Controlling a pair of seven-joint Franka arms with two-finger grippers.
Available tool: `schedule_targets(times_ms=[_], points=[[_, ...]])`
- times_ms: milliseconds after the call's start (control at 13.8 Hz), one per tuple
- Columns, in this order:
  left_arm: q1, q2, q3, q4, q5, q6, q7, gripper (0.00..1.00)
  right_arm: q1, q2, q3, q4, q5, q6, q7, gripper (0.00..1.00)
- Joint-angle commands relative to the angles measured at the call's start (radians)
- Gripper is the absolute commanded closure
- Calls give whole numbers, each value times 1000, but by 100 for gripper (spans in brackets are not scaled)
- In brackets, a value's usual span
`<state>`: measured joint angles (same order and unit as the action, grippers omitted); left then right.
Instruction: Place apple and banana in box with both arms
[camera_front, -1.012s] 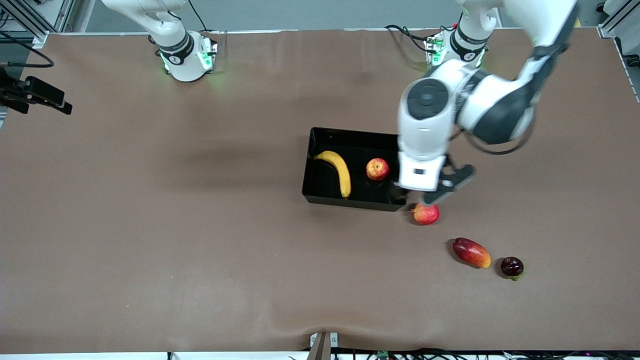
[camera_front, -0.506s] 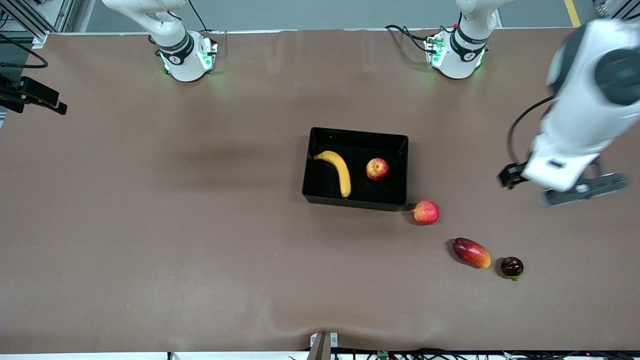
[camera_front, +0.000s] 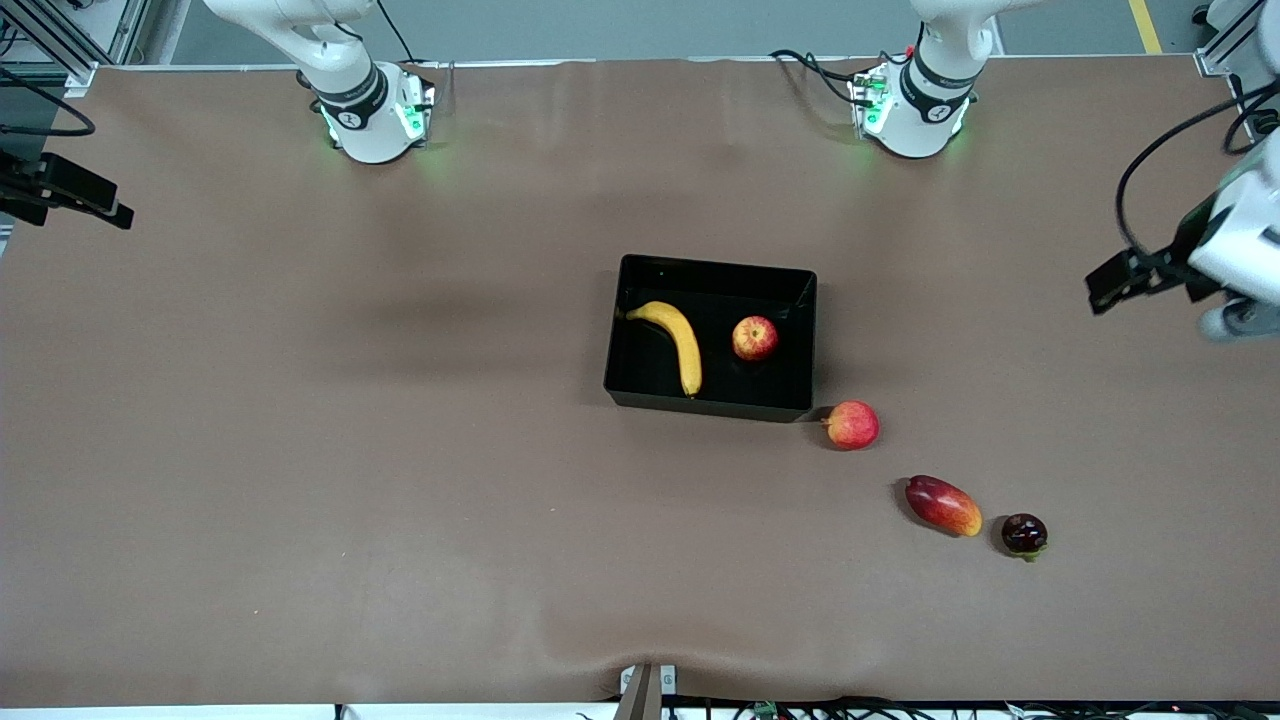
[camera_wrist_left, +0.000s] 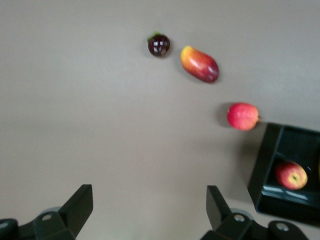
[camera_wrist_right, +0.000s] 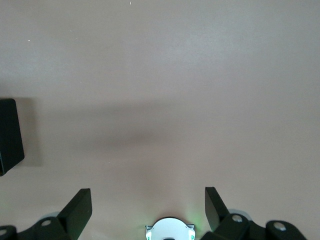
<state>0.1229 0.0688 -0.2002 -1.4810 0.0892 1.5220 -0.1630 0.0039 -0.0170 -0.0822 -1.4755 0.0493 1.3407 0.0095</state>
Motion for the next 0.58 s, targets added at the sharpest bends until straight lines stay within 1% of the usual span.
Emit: schedule_targets(times_ms=[0, 72, 145, 506], points=[[-127, -95, 161, -93, -51, -10, 33, 0, -13, -1, 12, 9, -3, -11, 9, 0], [-140, -112, 175, -110, -54, -11, 34, 0, -12, -1, 12, 9, -3, -15, 7, 0], [-137, -124, 174, -117, -55, -19, 34, 0, -9, 0, 12, 9, -6, -14, 6, 0], [-111, -146, 162, -107, -81, -48, 36, 0, -15, 2, 12, 8, -5, -9, 9, 0]])
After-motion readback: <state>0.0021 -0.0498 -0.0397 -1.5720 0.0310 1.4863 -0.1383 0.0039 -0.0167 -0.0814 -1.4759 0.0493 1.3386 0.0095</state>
